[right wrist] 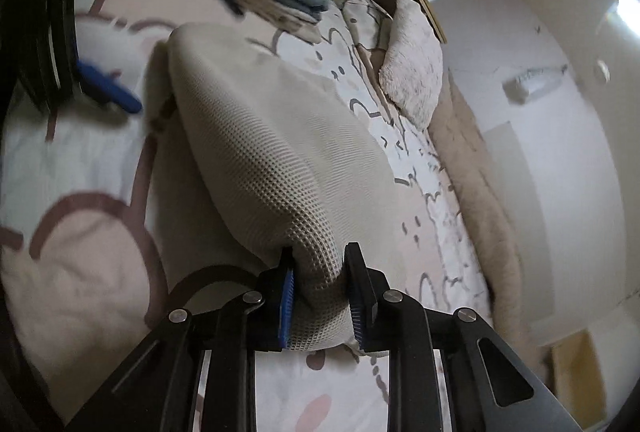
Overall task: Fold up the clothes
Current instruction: 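Grasp the beige bundle edge with the right tool while the left tool grips beside it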
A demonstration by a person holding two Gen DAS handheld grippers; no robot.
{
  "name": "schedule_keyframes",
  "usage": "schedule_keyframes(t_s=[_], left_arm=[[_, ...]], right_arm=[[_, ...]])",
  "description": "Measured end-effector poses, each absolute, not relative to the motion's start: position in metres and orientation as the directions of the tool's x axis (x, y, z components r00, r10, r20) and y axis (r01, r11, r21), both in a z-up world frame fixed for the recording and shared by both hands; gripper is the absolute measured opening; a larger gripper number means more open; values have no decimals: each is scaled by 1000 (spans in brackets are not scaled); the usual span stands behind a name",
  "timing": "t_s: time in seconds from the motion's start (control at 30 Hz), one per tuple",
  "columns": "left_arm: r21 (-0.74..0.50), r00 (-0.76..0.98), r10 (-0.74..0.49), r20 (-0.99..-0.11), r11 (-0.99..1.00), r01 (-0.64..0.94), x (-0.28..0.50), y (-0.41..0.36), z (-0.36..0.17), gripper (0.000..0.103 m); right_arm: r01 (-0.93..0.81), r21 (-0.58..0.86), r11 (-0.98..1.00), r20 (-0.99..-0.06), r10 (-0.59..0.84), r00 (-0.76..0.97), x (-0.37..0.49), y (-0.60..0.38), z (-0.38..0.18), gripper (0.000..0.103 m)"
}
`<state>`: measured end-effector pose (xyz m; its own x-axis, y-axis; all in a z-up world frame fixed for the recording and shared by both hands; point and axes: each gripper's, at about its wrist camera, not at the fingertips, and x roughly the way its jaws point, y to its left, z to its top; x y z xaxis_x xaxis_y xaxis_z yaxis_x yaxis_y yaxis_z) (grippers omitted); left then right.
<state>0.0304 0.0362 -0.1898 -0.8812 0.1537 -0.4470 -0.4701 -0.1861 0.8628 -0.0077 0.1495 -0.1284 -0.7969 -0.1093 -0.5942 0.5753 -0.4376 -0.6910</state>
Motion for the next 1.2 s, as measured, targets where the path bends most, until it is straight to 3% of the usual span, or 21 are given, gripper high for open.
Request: schedule_keyframes(t_s=[0.3, 0.37, 0.43, 0.53, 0.63, 0.77, 0.93, 1.2], left_arm=[[949, -930, 186, -316, 42, -313, -7, 26, -214, 81], [945, -922, 209, -326, 84, -315, -7, 22, -217, 68], [927, -901, 220, -375, 117, -357, -7, 18, -219, 37], [879, -853, 218, -475, 60, -474, -11, 14, -210, 22], [801, -796, 212, -567, -84, -593, -28, 15, -185, 19], [666, -714, 233, -660, -257, -700, -56, 18, -152, 19], [535, -649, 281, -707, -388, -750, -74, 14, -122, 19], [501, -636, 303, -709, -419, -758, -53, 8, -129, 18]], right_arm=[[599, -564, -569, -639, -159, -753, -19, 168, -108, 23], [600, -547, -584, -646, -162, -746, -15, 172, -111, 23], [599, -540, -591, -648, -163, -744, -9, 174, -116, 23], [580, -574, -578, -636, -132, -761, 7, 172, -132, 24], [552, -652, -520, -602, -88, -794, 33, 162, -155, 28], [489, -778, -394, -504, -72, -860, 62, 141, -184, 61], [409, -873, -266, -385, -140, -912, 64, 105, -204, 61], [303, -930, -206, -269, -177, -947, 13, 84, -222, 57]])
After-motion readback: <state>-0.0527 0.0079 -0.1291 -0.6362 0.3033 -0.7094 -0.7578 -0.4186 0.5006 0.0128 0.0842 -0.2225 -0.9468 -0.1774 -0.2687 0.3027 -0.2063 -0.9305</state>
